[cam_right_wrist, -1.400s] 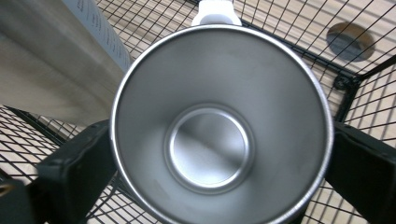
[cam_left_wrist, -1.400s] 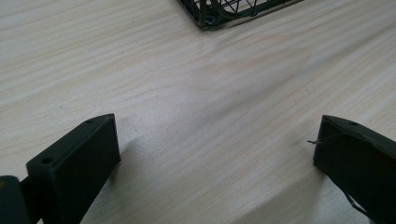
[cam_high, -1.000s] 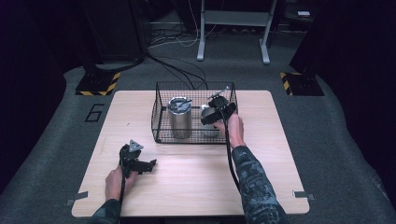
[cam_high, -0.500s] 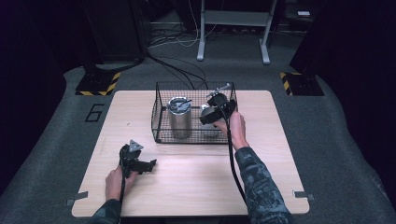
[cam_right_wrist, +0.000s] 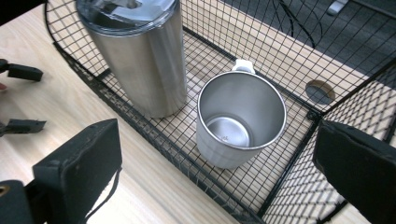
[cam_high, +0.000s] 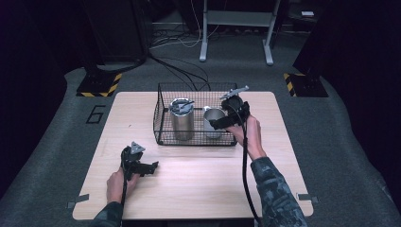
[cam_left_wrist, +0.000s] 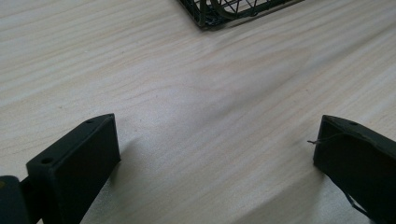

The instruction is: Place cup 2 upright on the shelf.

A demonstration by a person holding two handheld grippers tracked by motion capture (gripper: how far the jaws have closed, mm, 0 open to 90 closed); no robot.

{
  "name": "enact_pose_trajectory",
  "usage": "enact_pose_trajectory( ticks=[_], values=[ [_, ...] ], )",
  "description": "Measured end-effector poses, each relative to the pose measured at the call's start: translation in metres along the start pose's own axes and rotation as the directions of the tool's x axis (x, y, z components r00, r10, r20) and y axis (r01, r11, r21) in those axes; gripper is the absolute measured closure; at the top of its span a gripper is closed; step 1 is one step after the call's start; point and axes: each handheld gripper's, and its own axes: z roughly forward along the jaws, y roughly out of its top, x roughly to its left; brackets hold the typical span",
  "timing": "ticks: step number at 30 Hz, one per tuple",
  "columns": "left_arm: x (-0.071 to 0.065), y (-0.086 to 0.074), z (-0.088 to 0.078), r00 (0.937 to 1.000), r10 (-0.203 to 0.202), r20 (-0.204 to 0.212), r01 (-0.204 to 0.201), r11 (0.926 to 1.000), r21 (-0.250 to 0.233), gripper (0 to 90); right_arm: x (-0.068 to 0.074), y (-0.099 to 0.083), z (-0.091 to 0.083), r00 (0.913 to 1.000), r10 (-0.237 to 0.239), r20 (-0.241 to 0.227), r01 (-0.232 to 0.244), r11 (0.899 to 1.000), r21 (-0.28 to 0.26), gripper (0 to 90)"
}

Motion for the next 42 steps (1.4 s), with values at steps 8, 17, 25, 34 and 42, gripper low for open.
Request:
enact_pose_trajectory(
  ticks=[8, 17, 25, 34, 42],
  values=[
    [0.000, 0.000, 0.000, 1.0000, 0.002, -0.001, -0.002, 1.0000, 0.000, 0.2, 0.011, -0.011, -0.030, 0.9993, -0.036, 0.001, 0.036, 0.998, -0.043, 0.4],
    [0.000, 0.000, 0.000, 1.0000, 0.001, -0.001, -0.001, 1.0000, 0.000, 0.2, 0.013, -0.036, -0.058, 0.9991, -0.038, 0.020, 0.039, 0.997, -0.072, 0.0],
    [0.000, 0.000, 0.000, 1.0000, 0.000, -0.001, 0.000, 1.0000, -0.001, 0.3, -0.003, -0.072, -0.072, 0.9982, 0.013, 0.059, -0.009, 0.997, -0.075, 0.0],
    [0.000, 0.000, 0.000, 1.0000, 0.001, -0.001, -0.001, 1.0000, 0.000, 0.3, -0.024, -0.123, -0.083, 0.9896, 0.100, 0.103, -0.093, 0.993, -0.072, 0.0],
    [0.000, 0.000, 0.000, 1.0000, 0.000, -0.001, 0.000, 1.0000, -0.001, 0.2, -0.039, -0.176, -0.081, 0.9683, 0.198, 0.153, -0.189, 0.979, -0.070, 0.0]
  ],
)
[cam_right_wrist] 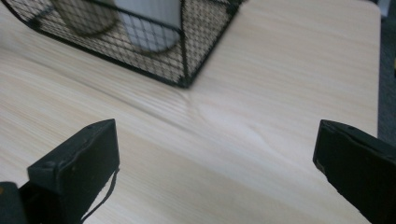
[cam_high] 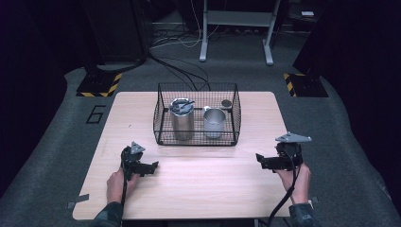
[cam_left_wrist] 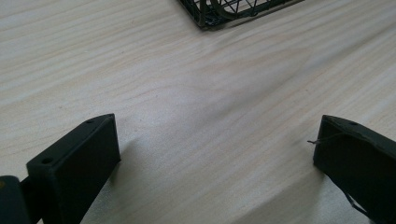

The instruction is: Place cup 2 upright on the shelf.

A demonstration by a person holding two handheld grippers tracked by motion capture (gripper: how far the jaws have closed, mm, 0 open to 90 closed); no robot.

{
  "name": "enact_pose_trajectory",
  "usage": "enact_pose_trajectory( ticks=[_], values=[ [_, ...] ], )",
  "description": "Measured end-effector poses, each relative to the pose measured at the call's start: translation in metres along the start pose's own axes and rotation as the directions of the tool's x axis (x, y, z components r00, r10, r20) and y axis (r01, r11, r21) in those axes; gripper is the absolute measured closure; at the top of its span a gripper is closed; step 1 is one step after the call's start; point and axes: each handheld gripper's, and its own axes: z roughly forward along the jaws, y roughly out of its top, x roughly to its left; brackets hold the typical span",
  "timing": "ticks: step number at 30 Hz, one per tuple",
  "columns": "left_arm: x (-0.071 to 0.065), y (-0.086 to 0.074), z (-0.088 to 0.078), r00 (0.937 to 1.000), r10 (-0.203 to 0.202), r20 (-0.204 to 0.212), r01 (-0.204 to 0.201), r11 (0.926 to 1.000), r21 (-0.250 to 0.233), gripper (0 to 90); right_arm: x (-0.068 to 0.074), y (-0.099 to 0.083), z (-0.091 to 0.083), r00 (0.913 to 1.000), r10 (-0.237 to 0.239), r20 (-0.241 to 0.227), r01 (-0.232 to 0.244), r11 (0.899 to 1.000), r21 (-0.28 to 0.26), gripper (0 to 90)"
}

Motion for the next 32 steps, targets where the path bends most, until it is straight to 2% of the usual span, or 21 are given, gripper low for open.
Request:
enact_pose_trajectory(
  ticks=[7, 15, 18, 20, 22, 24, 27, 28, 32],
  values=[
    [0.000, 0.000, 0.000, 1.0000, 0.001, 0.000, -0.001, 1.0000, 0.000, 0.2, -0.021, -0.050, 0.015, 0.9946, 0.092, 0.049, -0.093, 0.996, 0.015, 0.0],
    [0.000, 0.000, 0.000, 1.0000, 0.000, 0.001, 0.000, 1.0000, 0.000, 0.2, -0.034, -0.093, 0.037, 0.9839, 0.142, 0.109, -0.147, 0.988, 0.046, 0.0],
    [0.000, 0.000, 0.000, 1.0000, 0.002, 0.000, -0.002, 1.0000, 0.001, 0.2, -0.035, -0.100, 0.043, 0.9783, 0.164, 0.127, -0.171, 0.984, 0.050, 0.0],
    [0.000, 0.000, 0.000, 1.0000, 0.006, -0.001, -0.006, 1.0000, 0.002, 0.2, -0.037, -0.102, 0.045, 0.9795, 0.149, 0.135, -0.160, 0.985, 0.068, 0.0],
    [0.000, 0.000, 0.000, 1.0000, 0.006, -0.001, -0.006, 1.0000, 0.002, 0.2, -0.037, -0.108, 0.053, 0.9765, 0.151, 0.153, -0.167, 0.982, 0.091, 0.0],
    [0.000, 0.000, 0.000, 1.0000, 0.000, 0.001, 0.000, 1.0000, 0.000, 0.2, -0.035, -0.116, 0.052, 0.9726, 0.150, 0.178, -0.158, 0.987, 0.032, 0.0],
    [0.000, 0.000, 0.000, 1.0000, 0.002, 0.000, -0.002, 1.0000, 0.001, 0.2, -0.035, -0.116, 0.051, 0.9728, 0.149, 0.178, -0.157, 0.987, 0.031, 0.0],
    [0.000, 0.000, 0.000, 1.0000, 0.000, 0.000, 0.000, 1.0000, 0.000, 0.2, -0.037, -0.116, 0.052, 0.9764, 0.135, 0.168, -0.142, 0.989, 0.031, 0.0],
    [0.000, 0.000, 0.000, 1.0000, 0.000, 0.000, 0.000, 1.0000, 0.000, 0.2, -0.037, -0.115, 0.053, 0.9761, 0.143, 0.164, -0.149, 0.988, 0.030, 0.0]
  ],
)
